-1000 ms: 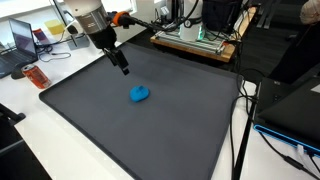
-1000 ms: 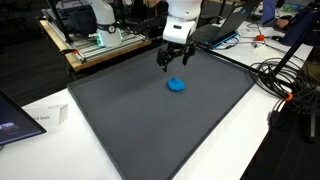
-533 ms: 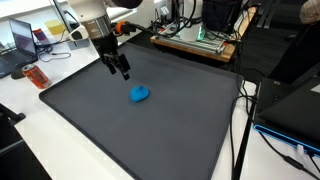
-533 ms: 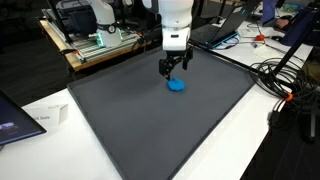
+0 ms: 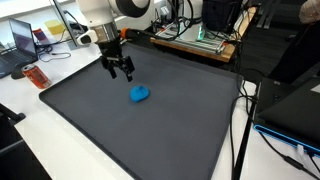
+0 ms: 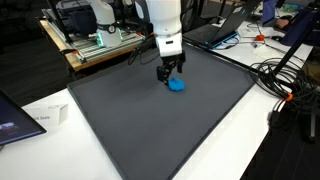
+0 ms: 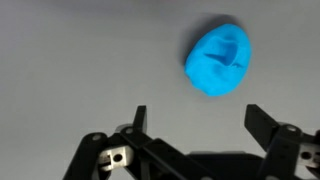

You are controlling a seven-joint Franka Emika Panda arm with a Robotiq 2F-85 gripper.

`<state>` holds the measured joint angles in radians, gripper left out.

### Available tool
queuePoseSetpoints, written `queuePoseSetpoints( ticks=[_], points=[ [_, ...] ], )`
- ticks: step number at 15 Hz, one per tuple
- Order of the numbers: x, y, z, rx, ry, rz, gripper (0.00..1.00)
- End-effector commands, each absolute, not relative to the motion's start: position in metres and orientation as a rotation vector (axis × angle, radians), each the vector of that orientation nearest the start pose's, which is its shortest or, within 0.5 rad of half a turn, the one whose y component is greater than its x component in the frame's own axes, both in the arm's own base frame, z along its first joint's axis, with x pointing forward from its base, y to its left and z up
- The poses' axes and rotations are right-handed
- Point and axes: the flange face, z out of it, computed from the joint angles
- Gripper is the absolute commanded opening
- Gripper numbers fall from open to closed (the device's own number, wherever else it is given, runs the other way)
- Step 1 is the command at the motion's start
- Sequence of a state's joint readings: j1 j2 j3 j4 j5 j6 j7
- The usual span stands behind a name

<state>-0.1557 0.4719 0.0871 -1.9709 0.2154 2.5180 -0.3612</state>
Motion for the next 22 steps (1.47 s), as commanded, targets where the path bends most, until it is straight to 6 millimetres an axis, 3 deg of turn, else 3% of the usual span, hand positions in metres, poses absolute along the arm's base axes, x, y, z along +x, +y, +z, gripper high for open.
queuePoseSetpoints(
  ticks=[1,10,22],
  points=[
    [0.603,-0.053,0.234,-2.929,-0.283,-0.213,1.00],
    [0.583,-0.073,0.211,-2.820,-0.406,-0.313,1.00],
    [0.576,-0.104,0.177,-2.655,-0.396,-0.489,1.00]
  ],
)
